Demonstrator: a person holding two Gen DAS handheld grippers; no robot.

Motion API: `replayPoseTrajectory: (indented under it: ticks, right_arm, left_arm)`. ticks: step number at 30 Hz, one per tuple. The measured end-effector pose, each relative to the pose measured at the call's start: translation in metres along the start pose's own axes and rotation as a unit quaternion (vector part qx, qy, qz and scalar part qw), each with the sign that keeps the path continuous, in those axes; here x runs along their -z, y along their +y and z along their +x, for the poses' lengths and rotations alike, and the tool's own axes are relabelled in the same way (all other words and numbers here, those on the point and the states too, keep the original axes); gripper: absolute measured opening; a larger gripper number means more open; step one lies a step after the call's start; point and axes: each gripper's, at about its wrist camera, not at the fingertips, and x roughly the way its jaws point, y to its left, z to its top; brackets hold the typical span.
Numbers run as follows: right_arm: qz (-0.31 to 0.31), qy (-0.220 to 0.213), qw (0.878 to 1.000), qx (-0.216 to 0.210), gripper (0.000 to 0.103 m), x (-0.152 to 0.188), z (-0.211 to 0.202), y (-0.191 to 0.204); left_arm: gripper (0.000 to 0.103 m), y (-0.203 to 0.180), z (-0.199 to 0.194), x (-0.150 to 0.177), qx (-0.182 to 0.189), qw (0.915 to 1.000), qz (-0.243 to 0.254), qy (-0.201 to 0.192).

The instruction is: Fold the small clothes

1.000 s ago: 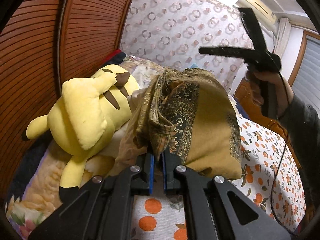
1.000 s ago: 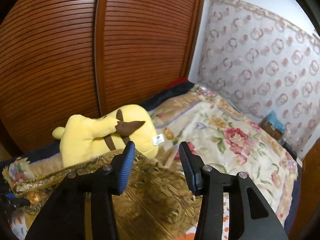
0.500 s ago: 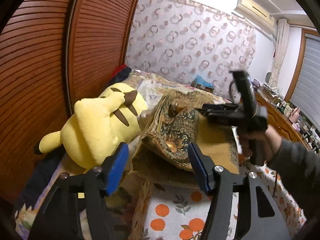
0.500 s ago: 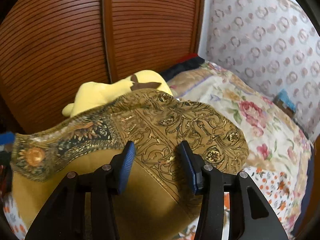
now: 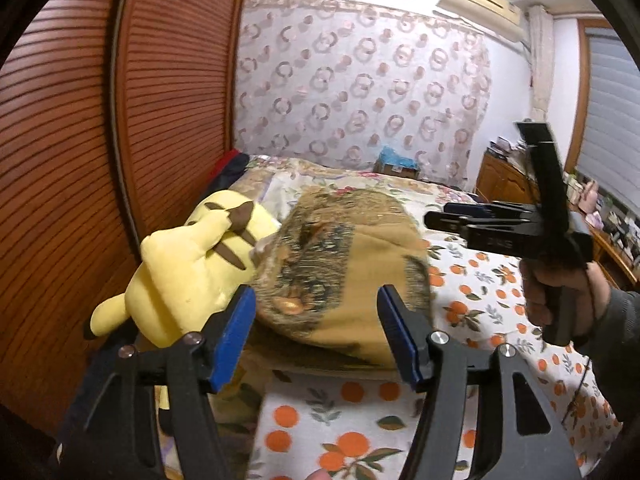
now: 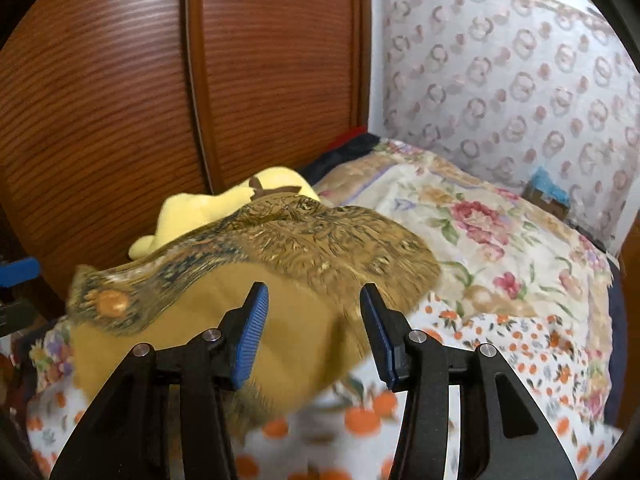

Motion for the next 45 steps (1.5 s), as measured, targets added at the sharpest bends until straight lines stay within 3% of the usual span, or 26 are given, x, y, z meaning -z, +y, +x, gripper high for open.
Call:
replayPoseTrajectory:
  ticks: [12,24,34,45]
  right_arm:
    - [0.042,-0.037,0.997,0.061,0.054,0.061,-0.126,-0.006]
    - [0.099,-0.062,0.984,0.133,0.084,0.128,-0.227,-0.015]
    - [0.142,-0.104,0.963,0.205,0.085,0.151,-0.303,-0.023]
    - [0.162,-0.142,0.942,0.258,0.085,0.155,-0.353,-0.024]
  left_arm:
    - [0.062,-0.072,-0.024,0.001,0.031,0.9983,0.048,-0.011]
    - [0.063,-0.141,-0.036,0.014,0.079,0.9947,0.065,-0.004]
    - [0.063,-0.189,-0.065,-0.006,0.102,0.9907,0.085,-0.031]
    - [0.063,-0.205,-0.097,-0.024,0.098,0.9891,0.092,-0.06]
